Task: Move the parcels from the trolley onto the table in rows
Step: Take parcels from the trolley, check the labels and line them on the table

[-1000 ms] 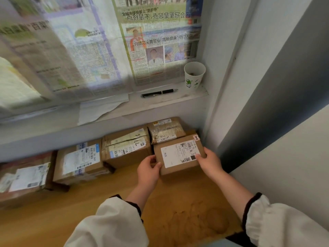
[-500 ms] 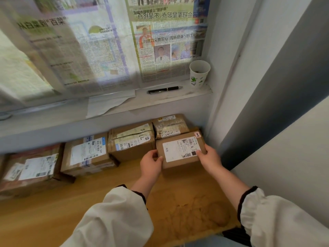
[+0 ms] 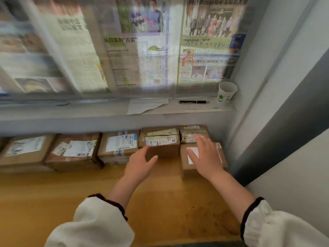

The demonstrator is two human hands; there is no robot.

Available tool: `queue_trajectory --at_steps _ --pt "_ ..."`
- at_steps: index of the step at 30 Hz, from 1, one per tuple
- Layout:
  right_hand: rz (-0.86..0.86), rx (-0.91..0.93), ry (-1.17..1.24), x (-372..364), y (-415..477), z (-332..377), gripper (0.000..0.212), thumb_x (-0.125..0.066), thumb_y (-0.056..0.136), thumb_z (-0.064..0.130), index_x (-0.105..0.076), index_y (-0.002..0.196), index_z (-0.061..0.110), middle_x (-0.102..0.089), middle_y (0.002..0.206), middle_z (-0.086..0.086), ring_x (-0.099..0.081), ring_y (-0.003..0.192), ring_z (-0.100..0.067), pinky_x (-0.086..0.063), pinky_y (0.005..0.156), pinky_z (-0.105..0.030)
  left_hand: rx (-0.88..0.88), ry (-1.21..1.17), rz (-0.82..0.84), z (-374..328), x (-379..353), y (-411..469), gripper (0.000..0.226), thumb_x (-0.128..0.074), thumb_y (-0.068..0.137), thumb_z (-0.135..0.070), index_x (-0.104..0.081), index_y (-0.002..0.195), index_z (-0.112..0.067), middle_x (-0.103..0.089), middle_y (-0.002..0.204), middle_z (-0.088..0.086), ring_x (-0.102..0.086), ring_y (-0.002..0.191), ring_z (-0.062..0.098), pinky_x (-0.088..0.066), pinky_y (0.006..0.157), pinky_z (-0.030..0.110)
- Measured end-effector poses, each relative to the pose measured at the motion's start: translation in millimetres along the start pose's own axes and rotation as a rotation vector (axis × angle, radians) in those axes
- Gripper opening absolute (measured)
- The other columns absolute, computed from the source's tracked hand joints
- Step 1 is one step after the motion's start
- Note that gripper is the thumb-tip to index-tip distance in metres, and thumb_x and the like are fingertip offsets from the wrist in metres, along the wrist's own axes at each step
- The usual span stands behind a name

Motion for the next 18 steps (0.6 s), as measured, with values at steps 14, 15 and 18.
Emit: queue_trajectory --at_steps 14,15,18 --pt "0.540 0.732 -0.247 -194.7 -123.1 457.8 0.067 -0.045 0.089 0.053 -0.022 0.145 0.027 -0.016 0.156 -0.001 -0.014 0.142 -0.029 -0.020 0.112 -0.053 0.667 0.554 -0.418 357.3 335.1 -322.0 0.066 -0.043 0.090 -0.053 -0.026 0.146 -0.021 -0.029 0.151 0.002 -0.022 0.139 0.030 -0.035 0.105 0.047" --pt "0.561 0.764 -0.239 -205.8 -136.2 485.3 0.065 -0.045 0.089 0.054 -0.024 0.144 0.027 -0.018 0.155 -0.001 -0.017 0.141 -0.029 -0.024 0.111 -0.052 0.725 0.551 -0.436 379.4 348.0 -352.4 0.065 -0.043 0.090 -0.052 -0.027 0.146 -0.021 -0.030 0.151 0.003 -0.023 0.139 0.029 -0.034 0.107 0.046" --pt "0.625 0.874 -0.238 -236.4 -170.7 557.4 0.065 -0.043 0.089 0.054 -0.024 0.145 0.026 -0.022 0.154 -0.001 -0.025 0.137 -0.027 -0.030 0.108 -0.045 0.906 0.488 -0.480 438.9 372.7 -433.8 0.062 -0.046 0.089 -0.050 -0.033 0.143 -0.023 -0.034 0.150 0.003 -0.028 0.137 0.028 -0.033 0.108 0.044"
Point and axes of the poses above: each hand's wrist, its own y-axis towards the middle knuckle, its own x-axis out of the back of the hand, z = x × y, the point moved 6 cm from there along y, towards the middle knuckle
